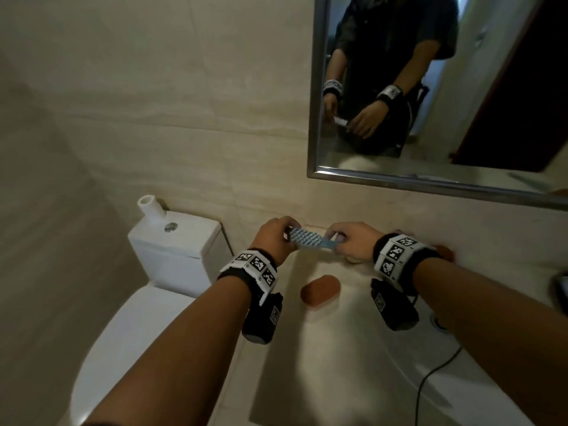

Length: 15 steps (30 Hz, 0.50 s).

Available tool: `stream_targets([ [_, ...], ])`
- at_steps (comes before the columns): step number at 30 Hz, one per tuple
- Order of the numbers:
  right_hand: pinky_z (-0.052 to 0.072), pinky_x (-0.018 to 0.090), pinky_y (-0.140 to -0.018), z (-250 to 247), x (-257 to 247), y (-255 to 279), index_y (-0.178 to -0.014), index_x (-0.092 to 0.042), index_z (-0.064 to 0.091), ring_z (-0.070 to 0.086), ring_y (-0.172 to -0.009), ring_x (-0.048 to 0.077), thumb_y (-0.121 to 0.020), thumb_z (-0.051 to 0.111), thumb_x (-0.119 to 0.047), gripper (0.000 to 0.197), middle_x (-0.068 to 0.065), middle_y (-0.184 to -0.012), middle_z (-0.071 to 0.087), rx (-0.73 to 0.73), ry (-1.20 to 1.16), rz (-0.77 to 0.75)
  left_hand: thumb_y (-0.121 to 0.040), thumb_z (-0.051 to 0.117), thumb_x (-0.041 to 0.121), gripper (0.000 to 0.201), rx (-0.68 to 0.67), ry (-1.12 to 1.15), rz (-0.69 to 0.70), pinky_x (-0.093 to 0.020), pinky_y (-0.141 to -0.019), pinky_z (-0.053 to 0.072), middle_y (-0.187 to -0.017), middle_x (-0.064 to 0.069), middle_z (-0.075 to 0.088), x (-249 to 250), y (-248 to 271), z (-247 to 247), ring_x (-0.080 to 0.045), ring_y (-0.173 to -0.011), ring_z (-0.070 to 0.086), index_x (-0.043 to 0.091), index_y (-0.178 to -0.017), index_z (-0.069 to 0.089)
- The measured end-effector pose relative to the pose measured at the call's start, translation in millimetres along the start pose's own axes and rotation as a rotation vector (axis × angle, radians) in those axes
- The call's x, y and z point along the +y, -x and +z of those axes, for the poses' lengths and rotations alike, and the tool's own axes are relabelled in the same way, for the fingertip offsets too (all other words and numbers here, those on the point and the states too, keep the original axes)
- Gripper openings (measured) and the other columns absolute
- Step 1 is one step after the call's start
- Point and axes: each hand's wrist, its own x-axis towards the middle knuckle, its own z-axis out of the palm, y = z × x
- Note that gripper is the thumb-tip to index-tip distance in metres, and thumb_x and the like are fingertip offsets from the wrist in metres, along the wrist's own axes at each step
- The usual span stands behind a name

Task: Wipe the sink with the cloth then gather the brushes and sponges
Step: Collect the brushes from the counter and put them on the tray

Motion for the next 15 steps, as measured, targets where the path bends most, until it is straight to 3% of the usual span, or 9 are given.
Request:
stream_targets([
  [4,0.042,0.027,-0.08,14.2,-6.9,43.9,-0.11,-0.02,0.062,0.053,-0.083,0.013,-0.084,0.061,-0.015,0.027,-0.002,-0.088,0.057,0.038,0.044,0.054,-0.08,0.071,0.008,0.033,-0.072,0.016,0.052,-0.027,-0.082,0.046,-0.113,-0.013,0.059,5.5,27.6,5.3,-0.027,-0.098,0.06,0.012,-0.111,0.06],
  [9,0.039,0.026,-0.077,21.9,3.1,111.4,-0.117,-0.022,0.057,0.056,-0.098,0.021,-0.089,0.057,-0.024,0.027,0.003,-0.112,0.061,0.003,0.173,0.167,-0.076,0.071,0.009,0.033,-0.168,0.017,0.123,-0.032,-0.086,0.047,-0.112,-0.013,0.061,35.6,57.7,35.5,-0.03,-0.104,0.058,0.009,-0.108,0.061],
  [12,0.038,0.025,-0.081,11.9,23.4,155.0,-0.119,-0.02,0.058,0.054,-0.107,0.023,-0.089,0.057,-0.022,0.03,0.003,-0.118,0.059,0.063,0.186,0.236,-0.078,0.073,0.012,0.037,-0.24,0.046,0.191,-0.027,-0.085,0.044,-0.113,-0.011,0.064,71.9,68.1,55.4,-0.027,-0.105,0.059,0.007,-0.112,0.06],
  [15,0.043,0.026,-0.085,-0.9,54.0,199.9,-0.118,-0.022,0.059,0.055,-0.102,0.019,-0.087,0.06,-0.021,0.031,0.002,-0.119,0.059,0.129,0.122,0.325,-0.079,0.073,0.016,0.04,-0.316,0.067,0.253,-0.024,-0.082,0.043,-0.113,-0.01,0.065,116.8,77.6,80.6,-0.024,-0.104,0.06,0.008,-0.115,0.058],
])
